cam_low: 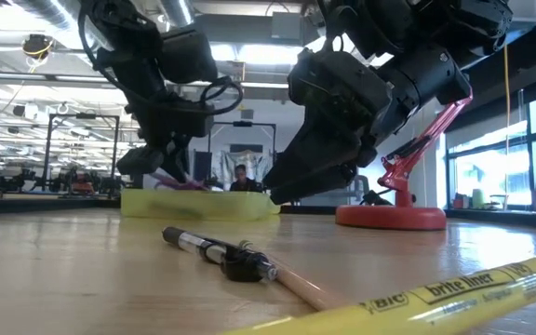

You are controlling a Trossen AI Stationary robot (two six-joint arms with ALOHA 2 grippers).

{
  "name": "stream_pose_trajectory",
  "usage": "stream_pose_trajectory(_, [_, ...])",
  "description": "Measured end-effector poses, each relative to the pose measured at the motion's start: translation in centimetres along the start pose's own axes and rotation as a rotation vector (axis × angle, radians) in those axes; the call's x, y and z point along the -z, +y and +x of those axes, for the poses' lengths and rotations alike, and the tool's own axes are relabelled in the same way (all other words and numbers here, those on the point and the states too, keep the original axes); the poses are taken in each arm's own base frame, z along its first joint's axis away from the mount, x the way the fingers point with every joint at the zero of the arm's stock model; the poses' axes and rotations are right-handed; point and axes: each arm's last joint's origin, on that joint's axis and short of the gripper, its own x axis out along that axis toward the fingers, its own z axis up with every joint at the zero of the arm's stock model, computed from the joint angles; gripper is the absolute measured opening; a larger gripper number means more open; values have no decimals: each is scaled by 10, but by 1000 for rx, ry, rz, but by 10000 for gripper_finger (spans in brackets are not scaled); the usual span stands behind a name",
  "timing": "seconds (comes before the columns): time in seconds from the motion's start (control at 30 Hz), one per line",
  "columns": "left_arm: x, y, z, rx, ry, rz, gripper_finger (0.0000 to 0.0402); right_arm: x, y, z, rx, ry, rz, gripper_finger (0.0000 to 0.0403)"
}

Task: Pick & place school supplies into a supply box
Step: Put the purple scissors into the yellow supply box, then put the black transparent pen into the yellow supply box

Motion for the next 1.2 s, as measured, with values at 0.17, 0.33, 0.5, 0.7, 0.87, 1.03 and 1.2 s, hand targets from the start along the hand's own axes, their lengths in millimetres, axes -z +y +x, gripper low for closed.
stream_pose_trajectory(0.17, [-2, -1, -1, 7, -23, -16, 45, 1, 0, 0, 4, 9, 0, 251])
stream_pose_trajectory(0.33, [-3, -1, -1, 23, -43, -36, 52, 2, -1, 0, 7, 16, 0, 251])
stream_pose_trajectory(0.5, [-4, -1, -1, 27, -45, -36, 60, 2, -1, 0, 7, 17, 0, 251])
stream_pose_trajectory(0.7, [-5, -3, -1, 92, -81, -39, 73, 2, -1, 0, 8, 19, 0, 251])
stream_pose_trajectory(0.87, [-5, -3, -2, 121, -97, -63, 93, 2, -1, 0, 7, 19, 0, 251])
stream_pose_trajectory(1.03, [-5, 0, -10, 85, -112, -115, 116, 2, 0, 0, -14, 27, 1, 251])
stream_pose_trajectory(1.2, [-1, 13, -35, 158, -255, -212, 129, 2, 1, 0, -49, 37, -3, 251])
